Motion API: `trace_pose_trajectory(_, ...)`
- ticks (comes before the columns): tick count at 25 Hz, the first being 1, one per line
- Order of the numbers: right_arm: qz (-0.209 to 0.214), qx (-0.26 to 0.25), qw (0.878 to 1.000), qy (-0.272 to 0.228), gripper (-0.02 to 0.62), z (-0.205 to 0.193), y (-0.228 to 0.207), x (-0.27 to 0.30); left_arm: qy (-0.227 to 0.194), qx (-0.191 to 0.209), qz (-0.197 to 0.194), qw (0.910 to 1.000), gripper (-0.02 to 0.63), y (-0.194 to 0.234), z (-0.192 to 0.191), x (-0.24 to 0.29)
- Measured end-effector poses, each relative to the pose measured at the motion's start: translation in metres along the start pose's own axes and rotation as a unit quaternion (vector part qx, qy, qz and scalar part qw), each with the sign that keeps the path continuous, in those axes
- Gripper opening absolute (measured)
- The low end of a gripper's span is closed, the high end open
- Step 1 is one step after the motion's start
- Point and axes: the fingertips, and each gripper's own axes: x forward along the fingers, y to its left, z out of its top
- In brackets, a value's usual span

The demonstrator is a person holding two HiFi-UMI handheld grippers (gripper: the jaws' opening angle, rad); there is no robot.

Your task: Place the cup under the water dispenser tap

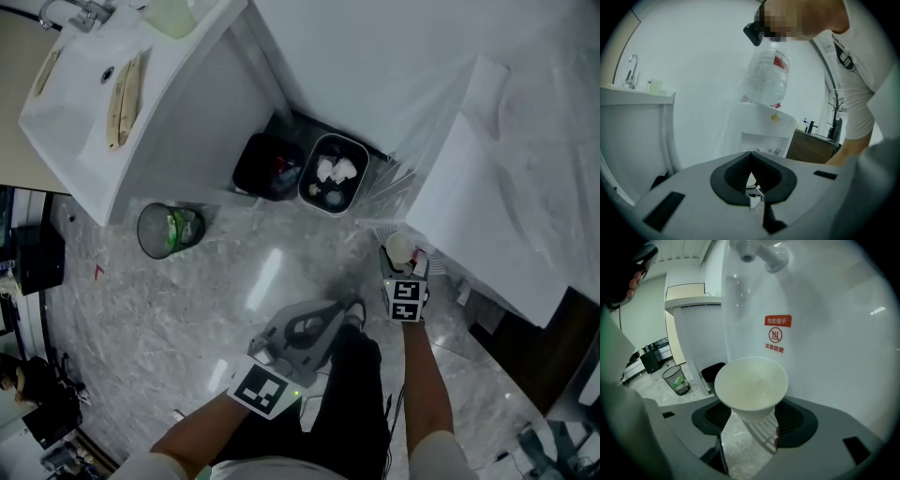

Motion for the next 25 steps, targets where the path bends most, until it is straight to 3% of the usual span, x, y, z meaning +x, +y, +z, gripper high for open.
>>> trace_pose_trajectory(6, 0.018, 0.008, 0.999, 0.027, 0.318, -0.004, 0.003, -0.012, -0.001, -0.007, 0.003, 1.0, 0.003, 0.0, 0.006, -0.009)
trace_pose_trajectory(15, -0.002, 0.025, 0.999, 0.03, 0.318, 0.017, 0.006, -0.085, -0.013, -0.026, 0.015, 0.9995, 0.003, -0.011, 0.029, -0.012)
trace_pose_trajectory(21, 0.048, 0.044, 0.998, -0.004, 0.307, 0.098, 0.046, -0.178, -0.001, -0.031, 0.01, 0.9995, 0.003, -0.039, 0.069, -0.018)
trace_pose_trajectory(25, 0.063, 0.06, 0.994, -0.065, 0.21, 0.171, 0.055, -0.254, -0.008, -0.023, 0.005, 0.9997, 0.003, -0.061, 0.115, -0.03)
